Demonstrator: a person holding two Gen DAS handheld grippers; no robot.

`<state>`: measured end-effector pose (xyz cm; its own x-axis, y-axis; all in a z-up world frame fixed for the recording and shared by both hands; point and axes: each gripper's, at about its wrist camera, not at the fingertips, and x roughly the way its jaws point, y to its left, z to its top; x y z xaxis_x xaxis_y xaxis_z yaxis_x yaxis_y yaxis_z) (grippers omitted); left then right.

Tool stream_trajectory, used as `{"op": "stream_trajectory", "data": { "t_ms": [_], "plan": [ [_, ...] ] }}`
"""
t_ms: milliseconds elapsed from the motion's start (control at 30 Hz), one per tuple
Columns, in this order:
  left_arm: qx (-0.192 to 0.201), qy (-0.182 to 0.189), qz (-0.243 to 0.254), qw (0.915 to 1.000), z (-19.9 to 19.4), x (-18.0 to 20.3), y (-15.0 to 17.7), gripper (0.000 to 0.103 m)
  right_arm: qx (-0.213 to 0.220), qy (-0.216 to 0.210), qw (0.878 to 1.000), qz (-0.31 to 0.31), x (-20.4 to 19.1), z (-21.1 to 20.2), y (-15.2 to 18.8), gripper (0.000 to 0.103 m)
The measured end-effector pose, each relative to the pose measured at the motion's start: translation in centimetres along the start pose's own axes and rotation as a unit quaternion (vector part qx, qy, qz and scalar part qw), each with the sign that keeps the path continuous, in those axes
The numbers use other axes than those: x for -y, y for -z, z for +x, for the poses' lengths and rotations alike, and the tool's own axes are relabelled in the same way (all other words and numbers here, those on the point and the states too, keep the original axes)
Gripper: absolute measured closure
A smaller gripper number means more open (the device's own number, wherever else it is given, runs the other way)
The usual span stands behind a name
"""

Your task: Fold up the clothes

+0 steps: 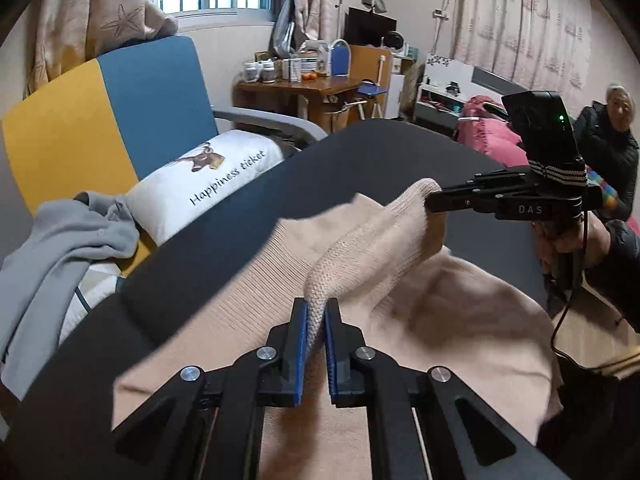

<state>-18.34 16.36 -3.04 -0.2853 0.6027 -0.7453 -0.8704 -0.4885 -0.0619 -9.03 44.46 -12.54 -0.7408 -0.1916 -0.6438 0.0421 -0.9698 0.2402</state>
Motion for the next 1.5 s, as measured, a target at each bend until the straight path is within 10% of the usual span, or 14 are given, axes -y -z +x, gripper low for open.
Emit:
{"op": "stream_trajectory", "data": {
  "t_ms": [200,367,500,733,1000,1200,1500],
  "plan": [
    [-0.051,0.007,-0.081,0.9954,5.3,-3.5,0.1,0.082,-0.073,0.042,0.995,0.062,4.9,7.3,-0.2,0.096],
    [0.011,0.029,-0.166,0.9857,1.0,-5.1,2.8,0.079,-0.069,0.048,0.99,0.112,7.8,9.1,0.0,0.095],
    [0.053,0.075,-0.263,0.9605,-3.0,-5.1,8.5,0.075,-0.053,-0.022,0.989,0.137,7.0,6.8,0.9,0.09],
    [0.112,0.081,-0.405,0.9037,-7.0,-3.2,19.9,0.07,-0.059,-0.161,0.936,0.308,5.6,5.7,5.8,0.056],
    [0.125,0.059,-0.425,0.8945,-8.3,-0.7,24.4,0.064,0.006,-0.093,0.88,0.465,6.1,7.6,6.5,0.055],
    [0.135,0.065,-0.451,0.88,-8.6,0.4,26.4,0.062,0.001,-0.029,0.906,0.422,4.1,8.3,4.5,0.088],
    [0.137,0.057,-0.482,0.8636,-8.6,0.4,28.6,0.06,0.02,-0.006,0.953,0.303,1.9,1.0,2.5,0.089]
  ]
}}
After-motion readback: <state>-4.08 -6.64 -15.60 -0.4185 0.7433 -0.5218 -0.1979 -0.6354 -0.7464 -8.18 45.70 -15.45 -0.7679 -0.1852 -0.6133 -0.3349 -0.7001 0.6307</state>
